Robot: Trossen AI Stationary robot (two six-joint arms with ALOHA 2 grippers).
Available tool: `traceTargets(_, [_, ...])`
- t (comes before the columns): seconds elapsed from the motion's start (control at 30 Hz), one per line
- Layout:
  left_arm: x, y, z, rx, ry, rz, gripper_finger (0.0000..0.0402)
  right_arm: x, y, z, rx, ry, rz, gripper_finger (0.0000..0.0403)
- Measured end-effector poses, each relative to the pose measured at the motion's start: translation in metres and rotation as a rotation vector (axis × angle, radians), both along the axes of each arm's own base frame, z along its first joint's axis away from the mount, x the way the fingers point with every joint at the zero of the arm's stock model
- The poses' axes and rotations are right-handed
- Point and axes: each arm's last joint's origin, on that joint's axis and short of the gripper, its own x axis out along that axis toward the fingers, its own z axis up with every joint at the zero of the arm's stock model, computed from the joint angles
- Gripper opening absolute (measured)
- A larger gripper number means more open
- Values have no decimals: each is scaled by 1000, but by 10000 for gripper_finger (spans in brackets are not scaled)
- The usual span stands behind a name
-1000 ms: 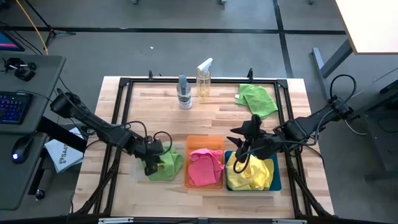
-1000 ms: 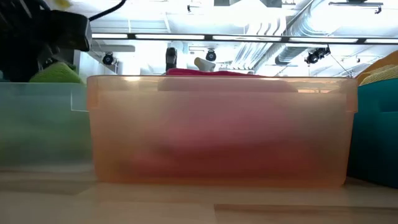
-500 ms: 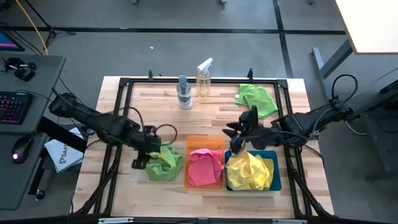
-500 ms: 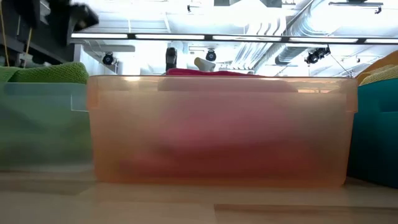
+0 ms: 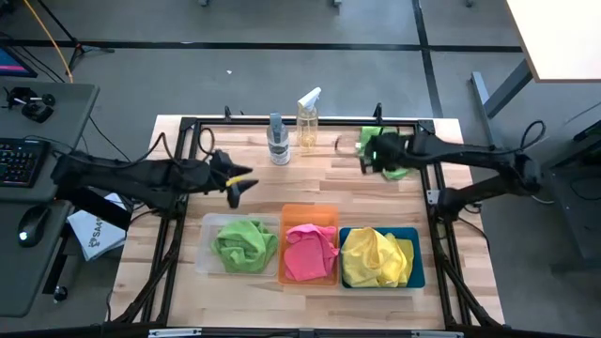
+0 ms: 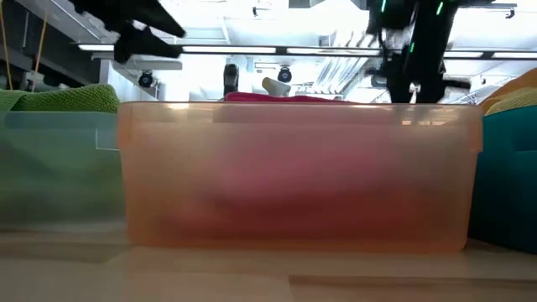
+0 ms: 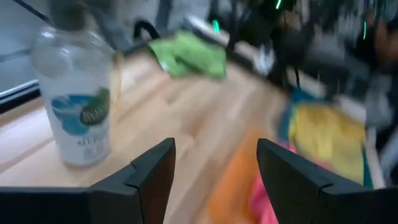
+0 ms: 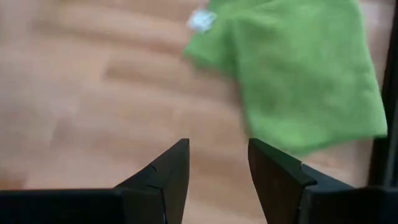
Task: Sort microfiber towel by color & place in baskets
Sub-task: Put the green towel into the transparent bin
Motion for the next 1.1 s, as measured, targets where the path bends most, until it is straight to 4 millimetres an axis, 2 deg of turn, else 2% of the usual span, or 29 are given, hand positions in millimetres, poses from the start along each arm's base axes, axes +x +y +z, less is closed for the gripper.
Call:
traceTargets(0.13, [6,12,-14,-32,-107,95,213,-17,-51,-25,-20,-65,-120,172])
traceTargets(0.3, [7,28,-24,-98,-113,210,213,-43,-85,-37,-40,-97,-238,203])
traceTargets(0.47, [6,42,-21,-97,-159,306,213,-59,-105,-43,-48,-91,-313,246])
traceTargets(0.6, [4,55,-18,-57,-175,363,213,-65,-118,-58,-4,-64,-429,267])
traceTargets(0.7, [3,64,-16,-46,-188,367,213,-64,-130,-69,-34,-51,-509,270])
traceTargets(0.83, [1,71,-15,-53,-187,320,213,-58,-144,-81,-57,-93,-527,271])
traceTargets(1.0, [0,73,-14,-75,-193,267,213,-56,-150,-100,-12,-37,-567,271])
traceTargets(1.1, [0,72,-14,-74,-188,241,213,-50,-155,-102,-12,-17,-560,269])
